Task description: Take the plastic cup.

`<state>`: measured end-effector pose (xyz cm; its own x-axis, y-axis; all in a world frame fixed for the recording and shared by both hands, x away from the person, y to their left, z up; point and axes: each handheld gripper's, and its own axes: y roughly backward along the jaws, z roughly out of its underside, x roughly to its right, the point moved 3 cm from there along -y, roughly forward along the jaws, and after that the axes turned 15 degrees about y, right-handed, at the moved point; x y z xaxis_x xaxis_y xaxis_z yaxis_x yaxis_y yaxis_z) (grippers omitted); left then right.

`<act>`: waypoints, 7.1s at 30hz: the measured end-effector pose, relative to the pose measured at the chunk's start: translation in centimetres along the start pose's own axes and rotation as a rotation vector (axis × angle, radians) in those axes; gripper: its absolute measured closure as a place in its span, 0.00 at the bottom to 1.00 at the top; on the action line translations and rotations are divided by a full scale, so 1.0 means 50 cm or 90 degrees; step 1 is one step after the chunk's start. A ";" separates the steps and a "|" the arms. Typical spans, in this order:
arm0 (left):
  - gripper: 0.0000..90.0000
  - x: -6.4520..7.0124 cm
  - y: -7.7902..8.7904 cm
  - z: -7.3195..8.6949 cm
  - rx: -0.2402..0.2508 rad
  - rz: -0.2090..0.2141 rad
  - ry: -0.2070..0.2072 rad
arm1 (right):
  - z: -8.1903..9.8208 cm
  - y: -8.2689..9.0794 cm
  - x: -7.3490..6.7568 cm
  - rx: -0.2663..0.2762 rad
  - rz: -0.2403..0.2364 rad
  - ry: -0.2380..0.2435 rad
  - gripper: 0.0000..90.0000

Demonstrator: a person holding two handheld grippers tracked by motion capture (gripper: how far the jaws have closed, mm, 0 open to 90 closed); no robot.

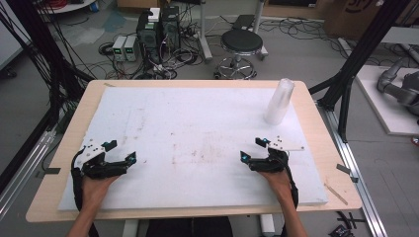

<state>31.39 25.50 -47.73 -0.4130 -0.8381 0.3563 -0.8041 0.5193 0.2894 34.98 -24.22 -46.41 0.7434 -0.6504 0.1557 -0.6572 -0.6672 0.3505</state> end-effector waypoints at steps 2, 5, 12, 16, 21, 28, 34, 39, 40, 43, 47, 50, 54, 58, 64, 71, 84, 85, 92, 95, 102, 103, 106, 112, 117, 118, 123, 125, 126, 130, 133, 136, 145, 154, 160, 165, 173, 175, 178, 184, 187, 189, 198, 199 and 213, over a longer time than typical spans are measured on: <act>0.10 0.000 0.000 0.000 0.000 0.001 0.000 | 0.000 0.000 0.000 -0.002 0.000 -0.002 0.16; 0.10 0.001 0.000 0.000 0.001 0.003 0.000 | 0.000 -0.001 -0.001 -0.002 -0.002 -0.001 0.16; 0.10 0.002 -0.001 0.001 0.002 -0.005 -0.003 | -0.001 -0.002 -0.002 -0.008 -0.009 0.002 0.15; 0.10 0.002 0.000 0.001 0.001 -0.006 -0.007 | -0.002 -0.003 -0.003 -0.006 -0.010 0.012 0.15; 0.10 0.002 0.000 0.001 0.000 -0.005 -0.007 | -0.005 0.001 -0.002 -0.016 -0.029 0.015 0.15; 0.10 0.001 -0.002 0.000 -0.003 -0.004 -0.004 | -0.037 0.042 0.024 -0.011 -0.010 0.020 0.15; 0.10 0.001 -0.004 0.000 -0.008 -0.003 0.001 | -0.068 0.076 0.062 -0.026 -0.006 0.037 0.15; 0.10 0.001 -0.004 0.000 -0.010 -0.004 0.001 | -0.099 0.101 0.090 -0.037 0.006 0.049 0.15; 0.10 0.001 -0.004 0.000 -0.009 -0.004 0.000 | -0.102 0.104 0.094 -0.041 0.006 0.050 0.15; 0.10 0.001 -0.003 0.000 -0.008 -0.004 -0.001 | -0.110 0.113 0.109 -0.046 0.014 0.047 0.15; 0.10 0.001 -0.005 0.000 -0.013 -0.001 -0.001 | -0.127 0.133 0.150 -0.055 0.035 0.037 0.15; 0.10 0.001 -0.006 0.000 -0.018 -0.001 0.000 | -0.138 0.143 0.177 -0.062 0.047 0.035 0.15; 0.10 0.001 -0.006 0.000 -0.018 -0.001 -0.001 | -0.156 0.155 0.215 -0.074 0.060 0.031 0.15; 0.10 0.002 -0.006 0.000 -0.016 -0.002 -0.003 | -0.172 0.160 0.246 -0.087 0.071 0.031 0.15; 0.10 0.003 -0.006 0.000 -0.015 -0.002 -0.007 | -0.191 0.155 0.284 -0.103 0.081 0.025 0.15; 0.10 0.004 -0.006 0.001 -0.017 -0.003 -0.010 | -0.216 0.138 0.324 -0.126 0.088 0.025 0.15; 0.10 0.006 -0.008 0.001 -0.021 -0.004 -0.017 | -0.228 0.100 0.369 -0.148 0.096 0.012 0.15; 0.10 0.006 -0.008 0.001 -0.021 -0.004 -0.018 | -0.227 0.096 0.370 -0.149 0.094 0.011 0.15; 0.10 0.006 -0.008 0.001 -0.024 -0.007 -0.021 | -0.214 0.069 0.385 -0.157 0.097 -0.002 0.15; 0.10 0.006 -0.008 0.001 -0.024 -0.008 -0.022 | -0.210 0.056 0.389 -0.161 0.096 -0.004 0.15; 0.10 0.006 -0.009 0.001 -0.026 -0.009 -0.022 | -0.201 0.035 0.398 -0.163 0.102 -0.015 0.15; 0.10 0.007 -0.009 0.002 -0.025 -0.008 -0.020 | -0.200 0.033 0.399 -0.164 0.103 -0.019 0.15; 0.10 0.007 -0.010 0.002 -0.027 -0.009 -0.022 | -0.196 0.028 0.404 -0.166 0.105 -0.019 0.15; 0.10 0.007 -0.010 0.002 -0.028 -0.011 -0.023 | -0.194 0.014 0.404 -0.163 0.107 -0.015 0.15; 0.10 0.007 -0.010 0.002 -0.029 -0.011 -0.022 | -0.193 0.003 0.403 -0.163 0.112 -0.015 0.15; 0.10 0.007 -0.010 0.002 -0.028 -0.011 -0.022 | -0.191 0.001 0.404 -0.165 0.111 -0.012 0.15; 0.10 0.007 -0.010 0.002 -0.029 -0.011 -0.022 | -0.184 -0.005 0.407 -0.180 0.110 -0.018 0.15; 0.10 0.007 -0.010 0.002 -0.030 -0.011 -0.023 | -0.185 -0.007 0.406 -0.173 0.115 -0.019 0.15; 0.10 0.007 -0.011 0.002 -0.030 -0.011 -0.023 | -0.185 -0.009 0.406 -0.172 0.115 -0.016 0.15; 0.10 0.007 -0.010 0.002 -0.030 -0.010 -0.023 | -0.183 -0.015 0.405 -0.178 0.117 -0.023 0.15; 0.10 0.007 -0.010 0.002 -0.030 -0.010 -0.022 | -0.184 -0.016 0.406 -0.168 0.122 -0.027 0.15; 0.10 0.006 -0.010 0.001 -0.031 -0.009 -0.023 | -0.186 -0.017 0.406 -0.161 0.126 -0.025 0.16; 0.10 0.006 -0.010 0.001 -0.032 -0.009 -0.024 | -0.182 -0.020 0.408 -0.174 0.130 -0.023 0.18; 0.10 0.006 -0.010 0.001 -0.032 -0.009 -0.023 | -0.183 -0.025 0.406 -0.172 0.124 -0.015 0.29; 0.10 0.007 -0.011 0.001 -0.032 -0.010 -0.023 | -0.182 -0.024 0.407 -0.174 0.123 -0.016 0.30; 0.10 0.007 -0.011 0.002 -0.032 -0.010 -0.024 | -0.184 -0.022 0.405 -0.177 0.123 -0.012 0.35; 0.10 0.007 -0.011 0.002 -0.032 -0.010 -0.024 | -0.185 -0.022 0.403 -0.173 0.123 -0.017 0.38; 0.10 0.007 -0.011 0.002 -0.032 -0.010 -0.024 | -0.185 -0.023 0.403 -0.169 0.121 -0.011 0.39; 0.10 0.007 -0.011 0.002 -0.032 -0.010 -0.024 | -0.186 -0.023 0.402 -0.173 0.122 -0.014 0.40; 0.10 0.007 -0.011 0.002 -0.033 -0.010 -0.025 | -0.186 -0.022 0.403 -0.174 0.123 -0.009 0.40; 0.10 0.008 -0.011 0.002 -0.033 -0.009 -0.024 | -0.186 -0.021 0.403 -0.174 0.125 -0.008 0.40; 0.10 0.008 -0.011 0.002 -0.033 -0.009 -0.025 | -0.187 -0.021 0.402 -0.172 0.126 -0.011 0.40; 0.10 0.008 -0.011 0.002 -0.035 -0.010 -0.028 | -0.197 -0.013 0.400 -0.165 0.128 -0.012 0.40; 0.10 0.008 -0.011 0.002 -0.035 -0.010 -0.028 | -0.200 -0.012 0.402 -0.163 0.129 -0.009 0.40; 0.10 0.009 -0.011 0.002 -0.034 -0.009 -0.027 | -0.284 0.026 0.410 -0.130 0.149 0.003 0.41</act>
<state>31.63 24.83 -47.83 -0.4201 -0.8516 0.3137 -0.7865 0.5141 0.3423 51.14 -33.28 -29.65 0.5756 -0.7760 0.2577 -0.7722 -0.4123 0.4835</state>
